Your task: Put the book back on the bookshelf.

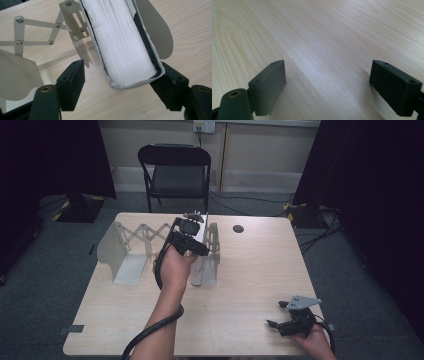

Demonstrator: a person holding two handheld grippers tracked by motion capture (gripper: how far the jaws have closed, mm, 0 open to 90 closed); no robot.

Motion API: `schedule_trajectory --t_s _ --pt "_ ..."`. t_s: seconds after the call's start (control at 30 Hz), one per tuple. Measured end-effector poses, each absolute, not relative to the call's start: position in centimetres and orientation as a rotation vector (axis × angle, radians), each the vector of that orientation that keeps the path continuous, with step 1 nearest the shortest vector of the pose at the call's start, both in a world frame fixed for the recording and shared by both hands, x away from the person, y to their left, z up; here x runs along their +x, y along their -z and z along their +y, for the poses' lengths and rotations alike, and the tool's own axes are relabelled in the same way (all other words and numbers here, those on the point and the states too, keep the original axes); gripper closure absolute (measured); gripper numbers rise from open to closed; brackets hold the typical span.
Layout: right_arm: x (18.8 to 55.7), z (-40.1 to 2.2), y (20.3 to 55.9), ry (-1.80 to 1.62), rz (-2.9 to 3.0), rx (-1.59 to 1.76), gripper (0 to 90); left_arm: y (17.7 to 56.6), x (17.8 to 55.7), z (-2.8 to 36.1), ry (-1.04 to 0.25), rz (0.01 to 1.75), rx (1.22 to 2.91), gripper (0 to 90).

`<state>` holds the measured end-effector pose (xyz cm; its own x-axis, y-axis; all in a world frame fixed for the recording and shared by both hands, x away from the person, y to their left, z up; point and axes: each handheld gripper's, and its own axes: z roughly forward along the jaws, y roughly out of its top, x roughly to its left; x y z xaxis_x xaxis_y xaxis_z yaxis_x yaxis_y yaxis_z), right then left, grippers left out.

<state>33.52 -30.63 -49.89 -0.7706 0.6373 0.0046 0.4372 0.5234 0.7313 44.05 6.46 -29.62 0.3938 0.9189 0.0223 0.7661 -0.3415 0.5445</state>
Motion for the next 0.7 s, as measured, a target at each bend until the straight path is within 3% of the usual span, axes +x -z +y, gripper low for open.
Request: schedule_trajectory --t_s 0.7 --pt "33.56 -30.63 49.89 -1.091 2.503 0.902 12.9 30.00 43.47 7.47 -0.457 1.394 2.214 20.1"
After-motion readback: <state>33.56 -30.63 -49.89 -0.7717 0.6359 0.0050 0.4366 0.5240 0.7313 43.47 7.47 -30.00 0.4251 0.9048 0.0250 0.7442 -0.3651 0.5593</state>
